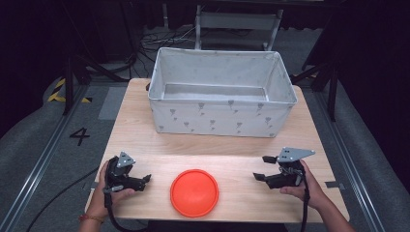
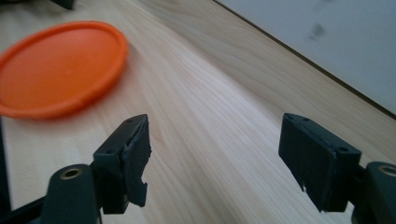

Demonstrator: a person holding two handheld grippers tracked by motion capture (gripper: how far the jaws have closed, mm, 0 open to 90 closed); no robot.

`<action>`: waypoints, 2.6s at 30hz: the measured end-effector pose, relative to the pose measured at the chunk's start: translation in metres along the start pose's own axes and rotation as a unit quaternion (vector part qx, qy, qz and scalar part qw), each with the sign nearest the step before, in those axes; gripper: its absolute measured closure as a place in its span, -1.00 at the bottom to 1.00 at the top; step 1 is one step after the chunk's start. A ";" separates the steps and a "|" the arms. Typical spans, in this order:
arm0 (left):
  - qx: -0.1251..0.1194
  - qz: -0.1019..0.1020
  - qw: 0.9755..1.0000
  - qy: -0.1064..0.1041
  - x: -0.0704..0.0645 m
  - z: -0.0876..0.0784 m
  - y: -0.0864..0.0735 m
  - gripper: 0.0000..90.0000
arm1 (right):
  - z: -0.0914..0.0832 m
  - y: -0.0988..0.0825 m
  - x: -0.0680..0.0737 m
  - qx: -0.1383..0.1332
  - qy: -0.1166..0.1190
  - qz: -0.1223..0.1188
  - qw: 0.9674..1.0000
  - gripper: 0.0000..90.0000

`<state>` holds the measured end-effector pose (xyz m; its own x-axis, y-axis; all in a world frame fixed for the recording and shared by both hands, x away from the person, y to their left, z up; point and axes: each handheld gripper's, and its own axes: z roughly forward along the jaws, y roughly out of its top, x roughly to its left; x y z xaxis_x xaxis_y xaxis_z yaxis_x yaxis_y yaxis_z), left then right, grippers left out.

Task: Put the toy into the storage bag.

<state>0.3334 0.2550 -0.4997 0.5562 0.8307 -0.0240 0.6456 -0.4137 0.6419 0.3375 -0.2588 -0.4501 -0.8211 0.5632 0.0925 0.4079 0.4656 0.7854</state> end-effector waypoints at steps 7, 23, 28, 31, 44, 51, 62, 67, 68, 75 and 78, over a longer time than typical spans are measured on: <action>0.000 0.000 1.000 0.001 0.000 0.000 0.000 -1.00 | 0.036 0.030 0.031 0.016 0.040 -0.037 0.998 -0.48; 0.000 -0.002 1.000 0.001 0.000 0.000 0.000 -1.00 | 0.120 0.048 0.080 0.072 0.119 -0.080 0.987 -0.60; 0.001 0.002 1.000 0.002 0.000 0.000 0.000 -1.00 | 0.129 0.041 0.082 0.088 0.109 -0.079 0.987 -0.61; 0.001 0.002 1.000 0.000 0.000 0.000 0.000 -1.00 | 0.133 0.038 0.085 0.095 0.112 -0.075 0.986 -0.65; 0.002 0.000 1.000 0.001 0.000 0.000 0.000 -1.00 | 0.133 0.037 0.086 0.073 0.084 -0.076 0.991 -0.07; 0.000 0.002 1.000 0.001 0.000 0.000 0.000 -1.00 | 0.129 0.041 0.069 0.070 0.109 -0.035 0.991 0.46; 0.000 0.001 1.000 0.002 0.000 0.000 0.000 -1.00 | 0.100 0.053 0.059 0.034 0.148 -0.033 0.988 0.79; 0.000 0.002 1.000 0.000 0.000 0.000 0.000 -1.00 | 0.082 0.061 0.058 0.024 0.135 -0.059 0.989 0.82; 0.001 0.001 1.000 0.001 0.000 0.000 0.000 -1.00 | 0.077 0.063 0.058 0.021 0.131 -0.065 0.989 0.83; 0.001 0.001 1.000 0.002 0.000 0.000 0.000 -1.00 | 0.039 0.072 0.052 0.020 0.079 -0.123 0.989 0.83; 0.001 0.001 1.000 0.000 0.000 0.000 0.000 -1.00 | 0.025 0.073 0.049 0.023 0.063 -0.137 0.988 0.83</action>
<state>0.3339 0.2551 -0.4995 0.5574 0.8300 -0.0218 0.6451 -0.4164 0.6407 0.3373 -0.1803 -0.4030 -0.9453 0.3235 -0.0422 0.1785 0.6212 0.7630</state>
